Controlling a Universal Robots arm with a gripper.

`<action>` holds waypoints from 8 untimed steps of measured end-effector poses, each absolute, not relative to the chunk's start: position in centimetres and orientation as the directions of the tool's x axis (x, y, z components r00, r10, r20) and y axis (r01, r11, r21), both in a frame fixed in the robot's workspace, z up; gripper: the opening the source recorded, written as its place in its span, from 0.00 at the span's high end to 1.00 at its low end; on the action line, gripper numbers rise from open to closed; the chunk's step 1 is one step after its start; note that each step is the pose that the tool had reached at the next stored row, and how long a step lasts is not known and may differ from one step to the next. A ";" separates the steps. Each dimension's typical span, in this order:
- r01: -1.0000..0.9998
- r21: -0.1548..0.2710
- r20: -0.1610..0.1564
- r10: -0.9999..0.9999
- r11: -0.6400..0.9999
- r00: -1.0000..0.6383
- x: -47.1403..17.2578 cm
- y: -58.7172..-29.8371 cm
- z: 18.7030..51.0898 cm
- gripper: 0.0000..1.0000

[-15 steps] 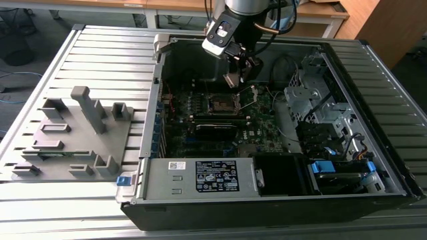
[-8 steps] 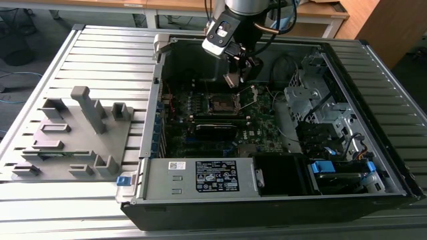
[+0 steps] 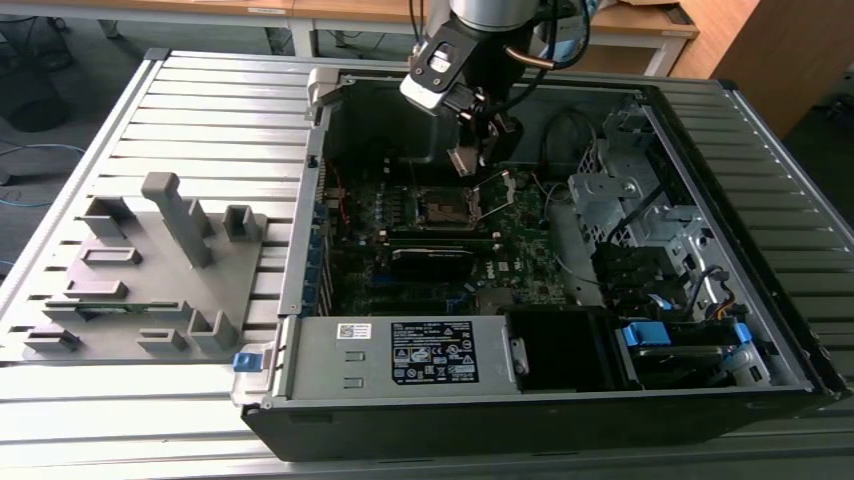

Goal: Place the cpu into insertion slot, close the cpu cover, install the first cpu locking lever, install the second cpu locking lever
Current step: 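Place the cpu into insertion slot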

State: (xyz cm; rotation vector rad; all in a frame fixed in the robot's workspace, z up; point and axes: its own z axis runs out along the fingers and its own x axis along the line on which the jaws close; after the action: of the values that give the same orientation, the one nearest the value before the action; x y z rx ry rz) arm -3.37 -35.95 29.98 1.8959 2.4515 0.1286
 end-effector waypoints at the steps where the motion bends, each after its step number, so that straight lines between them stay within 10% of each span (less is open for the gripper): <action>1: 0.964 0.090 0.019 0.968 0.249 -0.252 -3.4 -35.9 30.0 0.46; 8: 0.964 0.090 0.019 0.968 0.249 -0.252 -3.4 -35.9 30.0 0.46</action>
State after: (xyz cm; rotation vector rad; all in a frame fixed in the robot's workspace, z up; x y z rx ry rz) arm -3.37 -35.95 29.98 1.8964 2.4511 0.1285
